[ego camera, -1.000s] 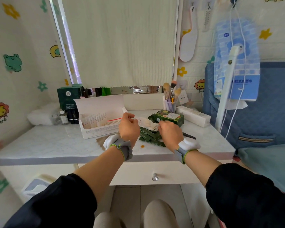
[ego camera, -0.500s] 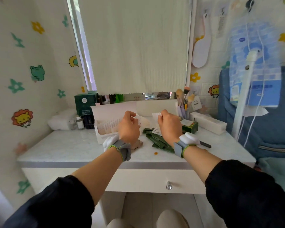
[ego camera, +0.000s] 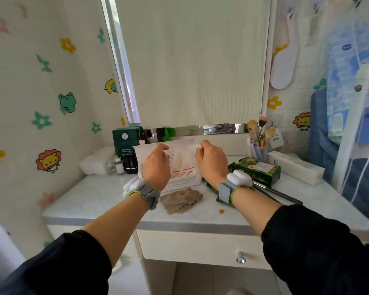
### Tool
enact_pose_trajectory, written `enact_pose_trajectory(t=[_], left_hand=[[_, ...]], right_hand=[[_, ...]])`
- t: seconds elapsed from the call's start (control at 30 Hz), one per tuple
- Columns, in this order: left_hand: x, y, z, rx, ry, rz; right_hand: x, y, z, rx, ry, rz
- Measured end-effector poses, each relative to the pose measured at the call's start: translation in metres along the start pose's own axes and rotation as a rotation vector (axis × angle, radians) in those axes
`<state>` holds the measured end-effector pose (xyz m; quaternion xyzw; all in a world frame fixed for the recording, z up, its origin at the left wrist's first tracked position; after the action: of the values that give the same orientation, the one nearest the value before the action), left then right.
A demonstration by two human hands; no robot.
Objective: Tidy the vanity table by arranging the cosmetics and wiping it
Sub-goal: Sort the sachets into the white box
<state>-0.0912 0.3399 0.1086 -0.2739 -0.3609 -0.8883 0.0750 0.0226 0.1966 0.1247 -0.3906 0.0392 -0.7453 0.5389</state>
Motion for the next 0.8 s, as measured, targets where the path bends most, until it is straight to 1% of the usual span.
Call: enact_pose_trajectory(t=[0.33, 0.53, 0.8], left_hand=[[-0.009, -0.019, -0.002, -0.167, -0.051, 0.291], [-0.019, -0.016, 0.002, -0.289, -0.084, 0.364], [-0.036, -0.015, 0.008, -0.316, -0.139, 0.461]], right_hand=[[-0.023, 0.000, 0.000, -0.036, -0.001, 0.039], [-0.027, 0.004, -0.003, -0.052, 0.005, 0.026], [-0.033, 0.012, -0.003, -0.072, 0.039, -0.025]])
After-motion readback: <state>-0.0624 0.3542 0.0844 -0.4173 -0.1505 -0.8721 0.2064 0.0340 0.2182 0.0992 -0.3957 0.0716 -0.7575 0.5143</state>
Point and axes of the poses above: each hand's wrist, its own z-axis towards the middle knuckle, its own x-axis out of the back of the hand, y = z × x, the point moved 9 cm from there along z, towards the middle knuckle, and after that the axes turned 5 degrees about y, right-handed, at the moved point
